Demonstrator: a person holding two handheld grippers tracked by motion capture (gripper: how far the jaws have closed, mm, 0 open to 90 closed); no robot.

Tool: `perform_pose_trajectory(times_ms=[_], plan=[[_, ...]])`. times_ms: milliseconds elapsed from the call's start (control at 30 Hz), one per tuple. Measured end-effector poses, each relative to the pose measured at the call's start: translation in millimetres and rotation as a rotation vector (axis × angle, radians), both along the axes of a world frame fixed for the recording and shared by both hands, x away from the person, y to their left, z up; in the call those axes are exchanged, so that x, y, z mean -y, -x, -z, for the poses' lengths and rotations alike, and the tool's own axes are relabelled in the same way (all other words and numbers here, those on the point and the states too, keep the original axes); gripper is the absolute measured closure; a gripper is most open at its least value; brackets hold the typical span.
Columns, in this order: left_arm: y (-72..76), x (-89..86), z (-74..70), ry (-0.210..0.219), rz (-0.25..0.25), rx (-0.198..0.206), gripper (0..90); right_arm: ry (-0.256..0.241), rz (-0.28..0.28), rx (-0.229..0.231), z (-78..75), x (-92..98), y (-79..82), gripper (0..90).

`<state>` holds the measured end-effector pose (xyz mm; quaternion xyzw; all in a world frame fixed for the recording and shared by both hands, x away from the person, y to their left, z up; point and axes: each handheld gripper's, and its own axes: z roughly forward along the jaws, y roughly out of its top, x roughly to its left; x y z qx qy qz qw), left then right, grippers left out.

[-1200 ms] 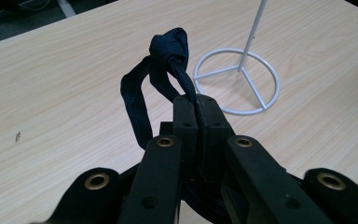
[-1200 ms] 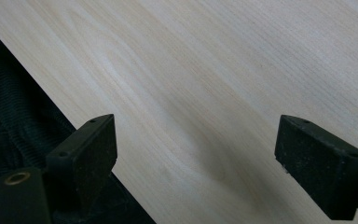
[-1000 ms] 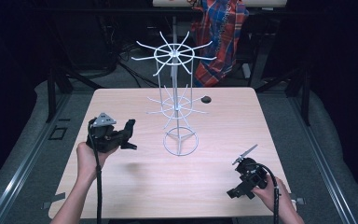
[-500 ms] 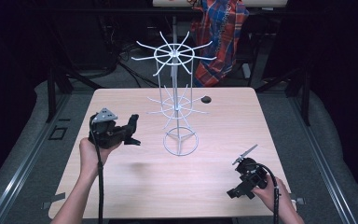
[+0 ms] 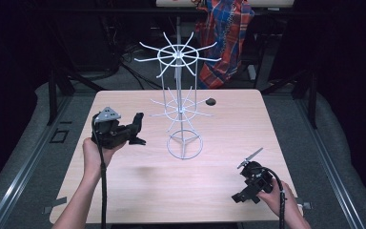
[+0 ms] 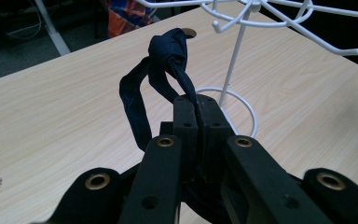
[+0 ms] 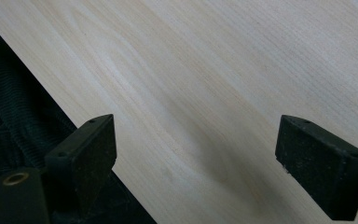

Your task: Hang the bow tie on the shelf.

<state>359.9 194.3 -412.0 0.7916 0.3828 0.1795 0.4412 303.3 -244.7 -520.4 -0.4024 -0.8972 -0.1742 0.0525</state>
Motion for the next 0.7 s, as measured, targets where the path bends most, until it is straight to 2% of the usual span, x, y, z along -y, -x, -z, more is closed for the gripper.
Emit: perform_pose_trajectory(times_ms=[300,500,700], plan=[[0.9,8.0,-7.3,0.007,0.024,0.024,87.7,0.008,-0.004,0.005,-0.1,-0.1,-0.7,12.2],[-0.6,10.4,-8.8,0.008,0.025,0.035,87.7,-0.003,0.007,0.000,0.3,-0.4,-0.3,12.2],[-0.3,12.8,-12.6,0.016,0.034,0.045,87.7,0.014,0.001,0.002,-0.1,0.8,-0.6,12.2]])
